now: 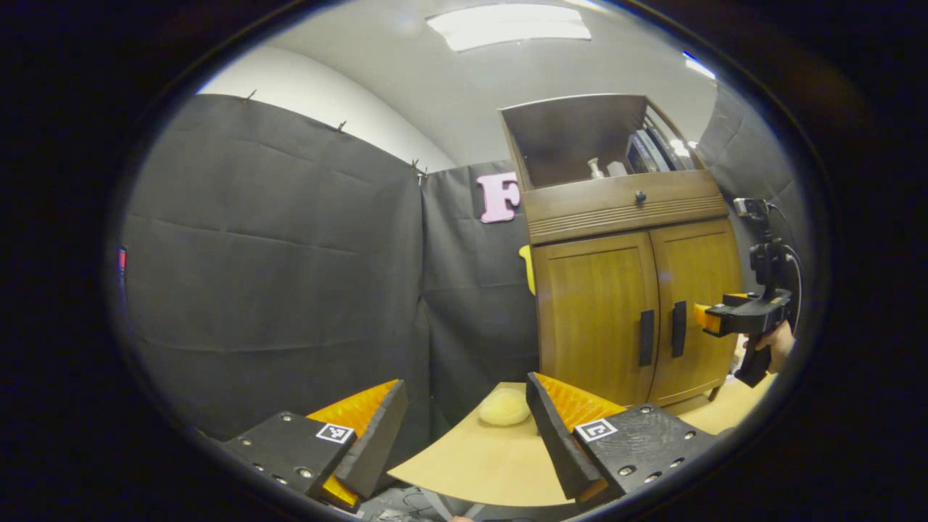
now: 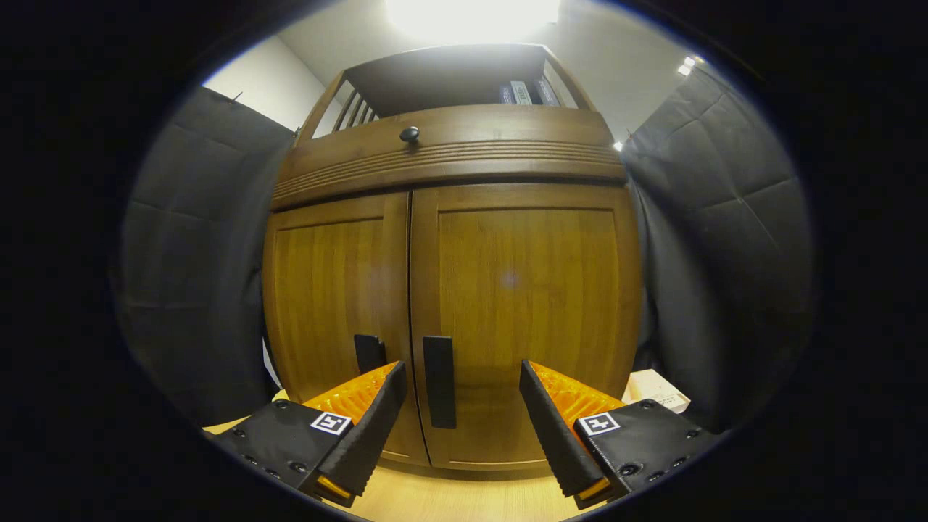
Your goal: Open the right door of the double-door shoe cabinet with the right hand, and open the left door with the left hand.
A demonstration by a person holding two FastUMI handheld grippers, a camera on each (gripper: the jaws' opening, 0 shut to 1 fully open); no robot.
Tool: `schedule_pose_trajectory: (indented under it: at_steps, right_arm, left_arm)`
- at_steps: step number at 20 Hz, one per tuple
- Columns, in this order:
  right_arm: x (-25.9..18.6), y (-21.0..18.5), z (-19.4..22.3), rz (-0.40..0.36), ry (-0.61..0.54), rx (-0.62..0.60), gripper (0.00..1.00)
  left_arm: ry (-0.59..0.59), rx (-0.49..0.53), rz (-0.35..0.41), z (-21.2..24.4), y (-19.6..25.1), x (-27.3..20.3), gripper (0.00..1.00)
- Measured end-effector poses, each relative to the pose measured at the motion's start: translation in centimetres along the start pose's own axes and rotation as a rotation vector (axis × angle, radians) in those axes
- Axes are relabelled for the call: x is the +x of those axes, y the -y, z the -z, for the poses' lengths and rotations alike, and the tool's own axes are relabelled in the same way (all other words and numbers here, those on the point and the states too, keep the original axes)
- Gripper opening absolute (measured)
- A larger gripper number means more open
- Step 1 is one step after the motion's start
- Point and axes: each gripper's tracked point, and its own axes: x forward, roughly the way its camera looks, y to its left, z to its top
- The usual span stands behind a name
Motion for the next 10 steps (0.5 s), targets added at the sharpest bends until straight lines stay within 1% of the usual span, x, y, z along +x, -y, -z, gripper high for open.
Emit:
schedule_pose_trajectory:
  at_steps: [4, 7, 8, 10]
  right_arm:
    - [2.8, -1.1, 1.5, -0.024, -0.027, -0.026, 0.98]
    - [4.8, -1.8, 2.9, -0.031, -0.057, -0.053, 0.97]
    - [5.3, -1.9, 3.4, -0.030, -0.069, -0.054, 0.93]
    - [5.9, -2.2, 4.1, -0.035, -0.087, -0.043, 0.92]
  left_arm:
    - [-0.009, 0.006, -0.049, 0.2, -0.6, -0.4, 0.95]
    - [-0.018, 0.010, -0.080, 0.4, -0.9, -0.6, 0.95]
    - [-0.021, 0.012, -0.091, 0.4, -1.1, -0.6, 0.95]
    - [-0.026, 0.015, -0.105, 0.6, -1.2, -0.7, 0.95]
